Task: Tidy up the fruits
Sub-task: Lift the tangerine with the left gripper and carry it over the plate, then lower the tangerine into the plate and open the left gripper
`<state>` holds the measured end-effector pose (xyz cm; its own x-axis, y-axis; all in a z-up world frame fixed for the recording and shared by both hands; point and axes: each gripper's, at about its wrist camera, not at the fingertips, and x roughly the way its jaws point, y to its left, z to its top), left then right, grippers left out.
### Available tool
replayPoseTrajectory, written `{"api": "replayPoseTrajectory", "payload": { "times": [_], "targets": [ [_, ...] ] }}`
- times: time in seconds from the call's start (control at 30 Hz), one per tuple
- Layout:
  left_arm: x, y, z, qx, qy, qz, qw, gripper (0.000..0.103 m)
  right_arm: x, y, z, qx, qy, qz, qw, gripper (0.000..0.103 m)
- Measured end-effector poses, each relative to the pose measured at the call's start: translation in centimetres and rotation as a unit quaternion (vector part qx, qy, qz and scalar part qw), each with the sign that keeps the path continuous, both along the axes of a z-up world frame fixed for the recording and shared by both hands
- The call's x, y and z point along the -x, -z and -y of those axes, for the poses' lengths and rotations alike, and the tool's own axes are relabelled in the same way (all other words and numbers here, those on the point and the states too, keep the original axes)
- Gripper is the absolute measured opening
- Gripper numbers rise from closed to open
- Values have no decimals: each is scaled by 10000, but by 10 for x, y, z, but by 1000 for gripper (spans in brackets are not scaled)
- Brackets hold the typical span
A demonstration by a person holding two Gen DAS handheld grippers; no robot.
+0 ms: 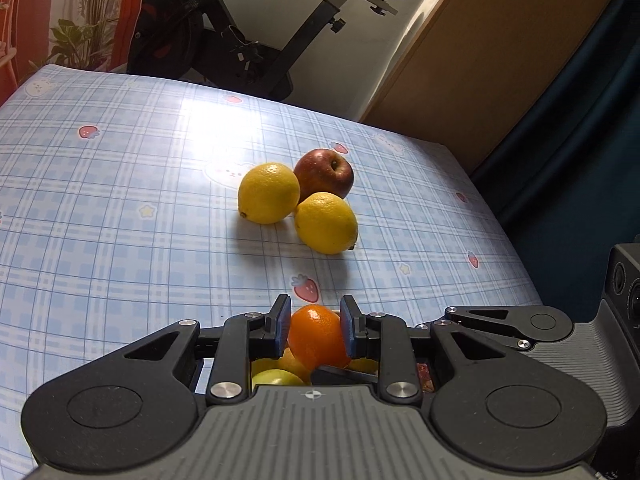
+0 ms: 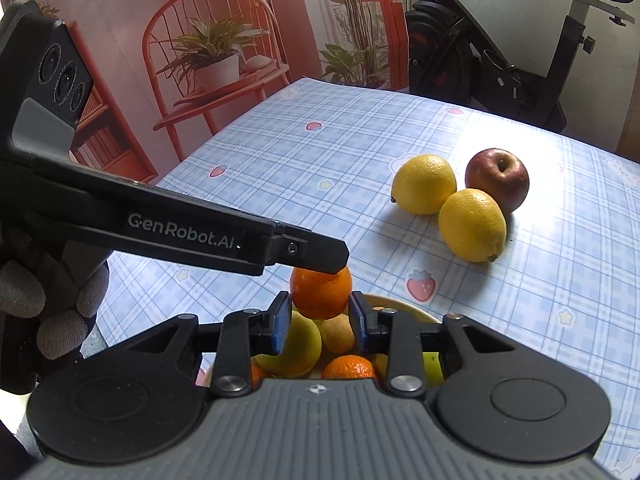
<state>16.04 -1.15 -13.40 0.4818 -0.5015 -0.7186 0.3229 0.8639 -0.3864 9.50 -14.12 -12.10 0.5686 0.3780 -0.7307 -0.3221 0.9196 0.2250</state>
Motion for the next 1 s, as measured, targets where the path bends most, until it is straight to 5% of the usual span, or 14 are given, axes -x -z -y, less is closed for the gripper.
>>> {"api": "replayPoseTrajectory", "payload": {
  "times": [0.5, 1.0],
  "targets": [
    [30, -7, 28, -184, 338, -18, 9993, 28, 43, -4, 18, -79, 153, 75, 9998, 34],
    [24, 10, 11, -263, 135, -141, 9995, 28, 32, 14, 0, 21, 26, 25, 10000, 34]
  ]
}}
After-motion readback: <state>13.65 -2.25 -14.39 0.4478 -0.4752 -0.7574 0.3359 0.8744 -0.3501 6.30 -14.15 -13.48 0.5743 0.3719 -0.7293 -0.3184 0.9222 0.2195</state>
